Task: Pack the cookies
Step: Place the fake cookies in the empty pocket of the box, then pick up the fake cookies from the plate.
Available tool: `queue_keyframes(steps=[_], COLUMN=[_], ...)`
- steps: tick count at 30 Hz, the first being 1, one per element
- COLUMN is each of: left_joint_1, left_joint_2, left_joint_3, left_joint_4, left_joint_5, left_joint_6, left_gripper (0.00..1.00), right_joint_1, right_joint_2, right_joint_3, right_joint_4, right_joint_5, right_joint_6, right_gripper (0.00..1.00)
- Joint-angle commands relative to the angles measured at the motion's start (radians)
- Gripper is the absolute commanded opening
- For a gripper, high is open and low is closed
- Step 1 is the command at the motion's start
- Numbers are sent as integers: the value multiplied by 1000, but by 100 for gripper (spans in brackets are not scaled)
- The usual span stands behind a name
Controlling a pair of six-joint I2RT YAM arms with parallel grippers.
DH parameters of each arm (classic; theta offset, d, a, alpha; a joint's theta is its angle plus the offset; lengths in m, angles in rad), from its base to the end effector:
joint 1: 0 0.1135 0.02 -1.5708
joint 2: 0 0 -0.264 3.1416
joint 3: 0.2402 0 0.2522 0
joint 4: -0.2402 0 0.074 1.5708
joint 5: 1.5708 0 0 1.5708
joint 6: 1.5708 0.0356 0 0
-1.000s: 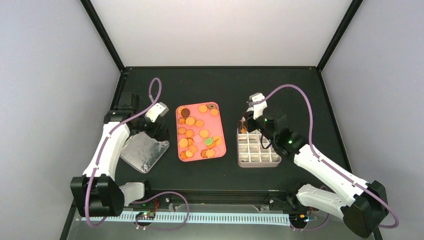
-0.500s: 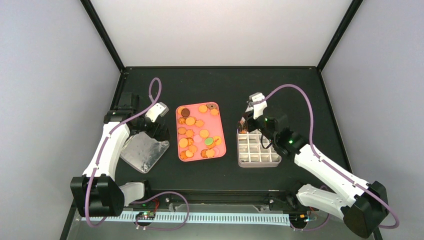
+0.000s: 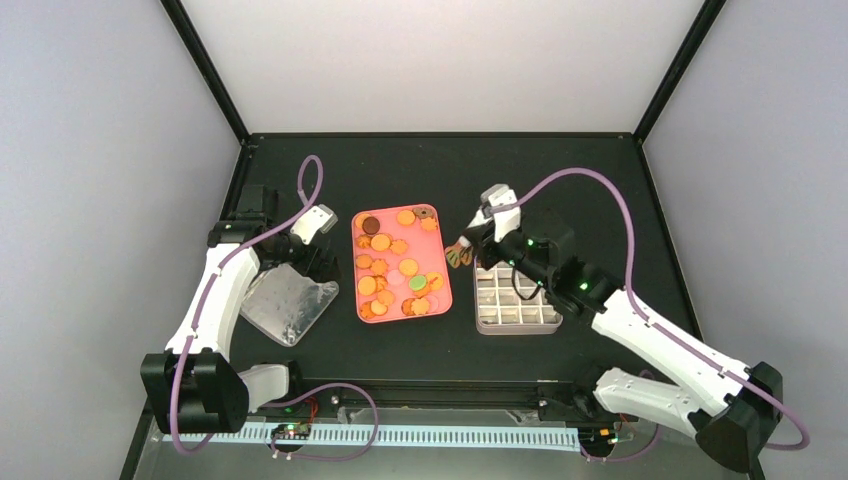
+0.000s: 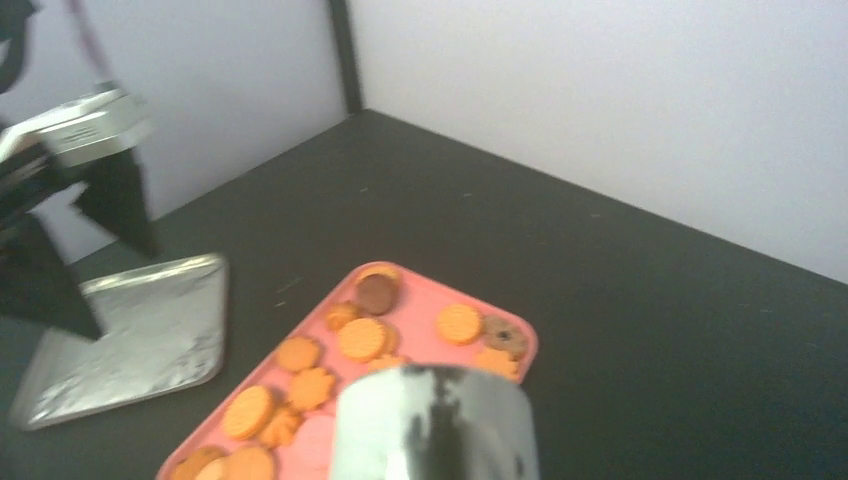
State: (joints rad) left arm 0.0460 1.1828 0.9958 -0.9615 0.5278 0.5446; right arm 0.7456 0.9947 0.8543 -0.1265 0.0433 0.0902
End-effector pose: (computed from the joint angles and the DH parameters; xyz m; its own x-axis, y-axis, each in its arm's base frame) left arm 0.2155 -0.0080 0.2757 -0.6931 0.4162 -0.5886 0.6145 0.7680 -0.1806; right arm 0.1721 0.1568 0.3311 -0.2513 -0.1095 -0.9617 -0.6270 0.7753 0.0755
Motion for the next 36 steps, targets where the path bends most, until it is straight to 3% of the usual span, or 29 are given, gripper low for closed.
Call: queue_keyframes(steps=[1,11,36], left_joint_1=[7,9,9], left_joint_2=[-6,-6,-4], left_joint_3=[39,42,37], left_joint_4=[-16,-23,-10], left_joint_5=[2,-5,0], left_joint_6=[1,11,8], left_gripper=[98,98,98], right_joint_1=[105,261,274], right_joint_2=[37,171,270], right_joint_3=[29,-10,-131], right_joint_4=[45,160,299], right_joint_5=[-11,34,67], right_joint_6=[33,91,152], right_gripper=[25,25,33])
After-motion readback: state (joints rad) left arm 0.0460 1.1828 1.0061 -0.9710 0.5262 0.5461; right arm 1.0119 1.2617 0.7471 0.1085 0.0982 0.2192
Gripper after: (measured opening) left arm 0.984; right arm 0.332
